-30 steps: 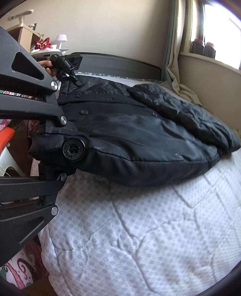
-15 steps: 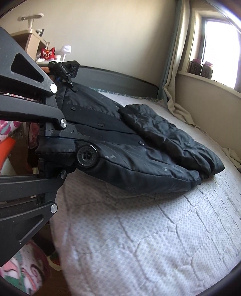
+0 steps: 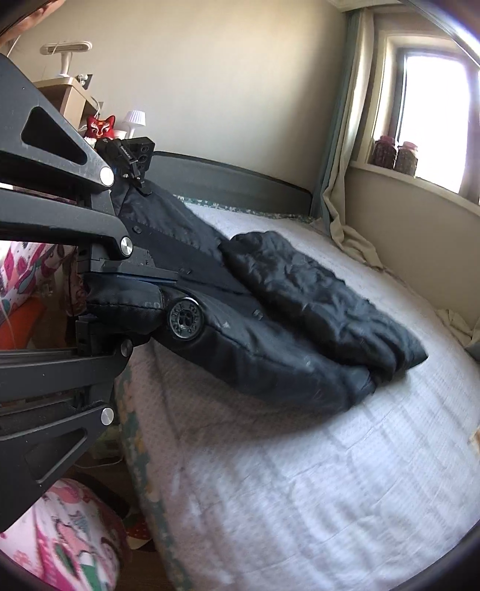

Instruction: Fold large clothes

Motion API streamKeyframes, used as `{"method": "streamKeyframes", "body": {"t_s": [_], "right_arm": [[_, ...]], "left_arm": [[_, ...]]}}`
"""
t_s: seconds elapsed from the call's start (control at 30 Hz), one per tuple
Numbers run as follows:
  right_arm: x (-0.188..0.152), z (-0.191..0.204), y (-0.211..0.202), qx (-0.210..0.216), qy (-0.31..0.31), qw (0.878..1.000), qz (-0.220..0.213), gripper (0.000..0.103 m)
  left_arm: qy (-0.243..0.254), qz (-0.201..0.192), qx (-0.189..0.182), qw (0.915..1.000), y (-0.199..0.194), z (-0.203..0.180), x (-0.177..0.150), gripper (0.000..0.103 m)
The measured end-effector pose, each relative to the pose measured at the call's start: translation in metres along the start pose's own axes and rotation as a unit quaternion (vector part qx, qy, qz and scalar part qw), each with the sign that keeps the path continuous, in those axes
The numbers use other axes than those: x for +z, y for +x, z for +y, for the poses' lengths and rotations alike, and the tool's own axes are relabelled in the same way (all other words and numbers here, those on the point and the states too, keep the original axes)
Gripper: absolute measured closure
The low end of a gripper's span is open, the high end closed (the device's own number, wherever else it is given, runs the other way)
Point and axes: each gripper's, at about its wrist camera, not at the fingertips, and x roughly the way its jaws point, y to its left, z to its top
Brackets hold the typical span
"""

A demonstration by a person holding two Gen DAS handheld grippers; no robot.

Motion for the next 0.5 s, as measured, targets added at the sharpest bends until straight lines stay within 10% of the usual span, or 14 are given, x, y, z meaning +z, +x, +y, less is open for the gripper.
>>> {"method": "streamKeyframes", "body": {"t_s": [0.5], "right_arm": [[0.151, 0.088, 0.05, -0.025, -0.071, 0.996, -0.046, 0.094]], "left_arm": [[0.019, -0.071, 0.04, 0.9965, 0.036, -0.051, 0.152, 0.084]]}}
